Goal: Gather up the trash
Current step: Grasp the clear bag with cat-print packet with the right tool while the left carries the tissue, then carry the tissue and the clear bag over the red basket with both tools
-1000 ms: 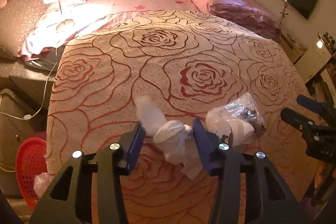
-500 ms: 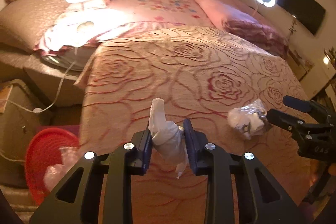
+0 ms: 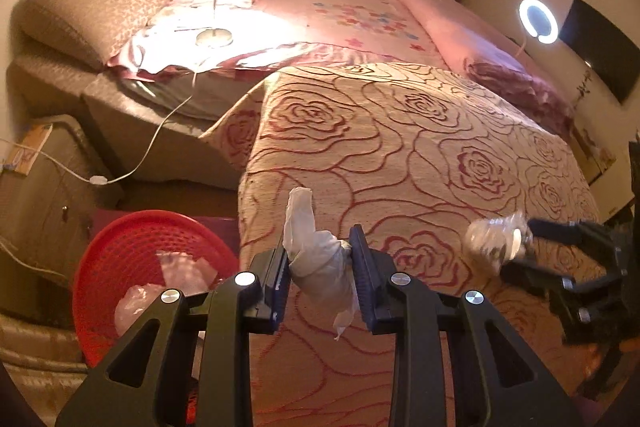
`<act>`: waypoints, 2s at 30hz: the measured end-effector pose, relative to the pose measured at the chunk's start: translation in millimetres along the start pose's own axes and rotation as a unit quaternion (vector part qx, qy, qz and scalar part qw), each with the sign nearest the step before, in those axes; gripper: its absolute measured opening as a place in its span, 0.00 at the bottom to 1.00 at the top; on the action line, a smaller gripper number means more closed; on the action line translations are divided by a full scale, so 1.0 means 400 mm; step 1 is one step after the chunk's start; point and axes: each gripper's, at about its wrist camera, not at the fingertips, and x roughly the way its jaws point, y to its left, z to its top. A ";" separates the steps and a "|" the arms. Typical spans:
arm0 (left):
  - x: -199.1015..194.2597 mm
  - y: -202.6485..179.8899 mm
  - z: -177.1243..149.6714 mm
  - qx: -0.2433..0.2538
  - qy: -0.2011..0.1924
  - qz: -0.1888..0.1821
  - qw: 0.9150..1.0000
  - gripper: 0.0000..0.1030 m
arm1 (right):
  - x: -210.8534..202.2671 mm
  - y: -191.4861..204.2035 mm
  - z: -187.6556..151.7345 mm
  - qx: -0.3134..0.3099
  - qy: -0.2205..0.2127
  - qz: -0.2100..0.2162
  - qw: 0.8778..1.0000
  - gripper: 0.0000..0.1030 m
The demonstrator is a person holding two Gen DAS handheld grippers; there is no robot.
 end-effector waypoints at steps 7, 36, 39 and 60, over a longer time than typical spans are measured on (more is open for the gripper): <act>-0.018 0.044 -0.004 -0.017 -0.009 0.007 1.000 0.26 | -0.023 0.064 0.008 -0.069 -0.001 -0.012 0.998 0.79; -0.065 0.211 -0.052 -0.080 -0.019 0.055 0.995 0.26 | 0.088 0.109 0.036 -0.130 0.033 -0.033 0.990 0.36; -0.071 0.231 -0.059 -0.089 -0.021 0.061 0.994 0.26 | 0.086 0.115 0.043 -0.124 0.029 -0.028 0.991 0.36; -0.073 0.350 -0.108 -0.122 -0.011 0.094 0.988 0.26 | 0.165 0.410 0.175 -0.179 0.015 0.055 0.982 0.36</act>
